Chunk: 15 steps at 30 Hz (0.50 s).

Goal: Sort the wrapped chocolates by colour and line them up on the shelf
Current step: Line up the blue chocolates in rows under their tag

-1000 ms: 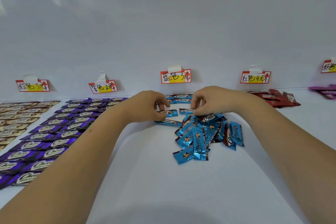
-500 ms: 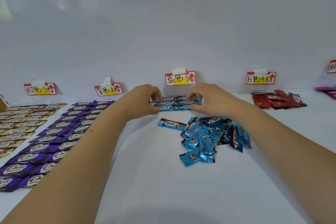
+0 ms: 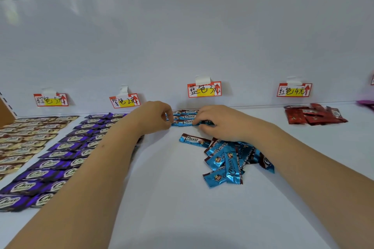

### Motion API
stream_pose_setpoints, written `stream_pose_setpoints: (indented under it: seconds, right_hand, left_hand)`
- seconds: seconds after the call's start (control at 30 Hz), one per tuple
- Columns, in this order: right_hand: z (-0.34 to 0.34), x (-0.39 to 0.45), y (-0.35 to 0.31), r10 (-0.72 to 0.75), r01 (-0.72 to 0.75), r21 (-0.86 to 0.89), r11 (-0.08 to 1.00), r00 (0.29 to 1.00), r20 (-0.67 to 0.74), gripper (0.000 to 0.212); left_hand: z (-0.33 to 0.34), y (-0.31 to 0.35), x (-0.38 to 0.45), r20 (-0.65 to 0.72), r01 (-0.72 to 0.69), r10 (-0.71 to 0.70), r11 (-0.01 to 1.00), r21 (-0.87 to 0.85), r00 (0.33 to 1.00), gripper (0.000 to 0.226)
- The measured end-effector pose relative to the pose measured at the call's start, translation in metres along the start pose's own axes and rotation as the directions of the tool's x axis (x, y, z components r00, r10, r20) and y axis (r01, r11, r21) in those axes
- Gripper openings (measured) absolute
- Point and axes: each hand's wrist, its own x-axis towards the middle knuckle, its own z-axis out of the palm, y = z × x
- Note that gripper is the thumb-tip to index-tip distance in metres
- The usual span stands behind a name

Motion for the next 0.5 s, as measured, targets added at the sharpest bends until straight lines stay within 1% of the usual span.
stream_pose_setpoints:
  seconds: [0.1,0.23,0.3,0.37,0.4,0.5]
  right_hand:
    - [0.001,0.0,0.001,0.009,-0.009,0.004,1.0,1.0,0.002,0.032]
    - [-0.002,-0.001,0.001,0.011,-0.01,0.022,1.0,1.0,-0.003,0.031]
    - [-0.011,-0.006,0.008,0.047,-0.043,0.06,0.997,0.996,-0.07,0.025]
    - [-0.021,-0.014,0.02,0.117,-0.102,0.107,0.989,0.982,-0.151,0.022]
    - [-0.025,-0.017,0.026,0.148,-0.13,0.121,0.984,0.976,-0.162,0.022]
    - [-0.026,-0.023,0.032,0.21,-0.2,0.115,0.973,0.974,-0.082,0.026]
  left_hand:
    - [0.0,0.001,0.0,-0.006,0.004,-0.004,1.0,0.001,1.0,0.008]
    - [0.0,0.001,0.001,-0.008,0.022,-0.022,1.0,0.002,1.0,0.01]
    - [-0.001,0.002,0.002,-0.038,0.012,-0.011,1.0,0.025,0.999,0.012]
    - [-0.001,0.007,0.003,-0.078,-0.024,0.026,0.999,0.022,0.997,0.018]
    - [0.0,0.012,0.003,-0.086,-0.05,0.051,0.999,0.01,0.995,0.021]
    - [0.005,0.024,0.001,-0.047,-0.116,0.115,0.993,-0.028,0.992,0.029]
